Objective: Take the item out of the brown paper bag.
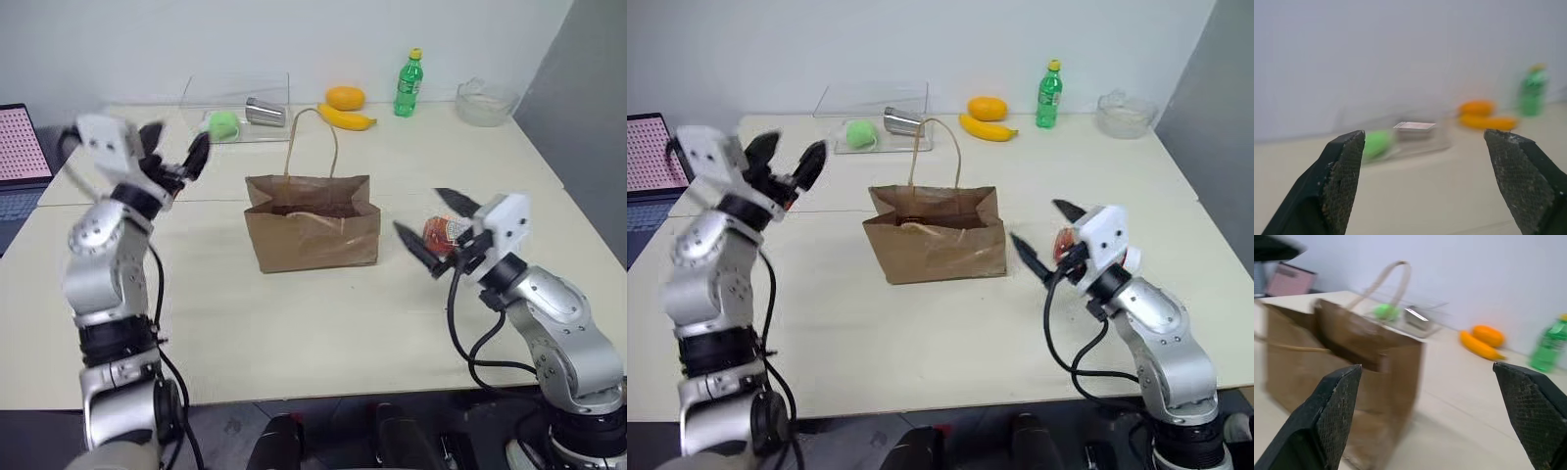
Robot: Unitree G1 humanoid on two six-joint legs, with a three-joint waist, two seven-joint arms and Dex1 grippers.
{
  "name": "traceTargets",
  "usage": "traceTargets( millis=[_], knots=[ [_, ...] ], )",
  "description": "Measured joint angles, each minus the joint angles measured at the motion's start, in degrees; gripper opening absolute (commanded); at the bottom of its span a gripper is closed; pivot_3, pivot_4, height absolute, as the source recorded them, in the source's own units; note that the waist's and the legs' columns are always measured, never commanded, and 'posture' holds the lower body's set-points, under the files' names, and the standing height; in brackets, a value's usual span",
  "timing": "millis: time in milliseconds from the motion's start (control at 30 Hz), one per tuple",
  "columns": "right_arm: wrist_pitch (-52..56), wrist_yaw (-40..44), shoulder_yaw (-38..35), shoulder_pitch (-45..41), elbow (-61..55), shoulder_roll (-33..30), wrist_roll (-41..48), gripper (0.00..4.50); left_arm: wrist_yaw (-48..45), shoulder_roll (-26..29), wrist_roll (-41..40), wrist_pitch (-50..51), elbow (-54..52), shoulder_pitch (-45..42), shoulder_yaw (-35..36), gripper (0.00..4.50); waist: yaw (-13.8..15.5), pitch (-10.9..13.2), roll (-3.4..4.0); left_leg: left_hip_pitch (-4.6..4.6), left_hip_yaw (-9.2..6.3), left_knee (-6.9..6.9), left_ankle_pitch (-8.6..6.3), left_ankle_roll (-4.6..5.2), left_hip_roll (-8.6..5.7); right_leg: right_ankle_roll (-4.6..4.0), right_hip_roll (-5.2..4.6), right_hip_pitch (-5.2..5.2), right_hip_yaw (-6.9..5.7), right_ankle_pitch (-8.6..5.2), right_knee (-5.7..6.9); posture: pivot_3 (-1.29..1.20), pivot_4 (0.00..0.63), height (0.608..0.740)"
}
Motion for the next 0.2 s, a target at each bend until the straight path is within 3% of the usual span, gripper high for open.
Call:
traceTargets(
  millis=[200],
  knots=[
    [-8.95,-5.34,-3.05,4.53,5.18,4.03,-4.46,4.50,8.13,-4.18,6.19,-7.39,0.07,8.82,-2.76,4.09,1.41,-0.05,-0.09,0.00,0.01,0.04,0.00,-0.01,-0.01,0.01,0.00,0.05,-0.04,0.02,0.01,0.00,0.150,0.740]
  ],
)
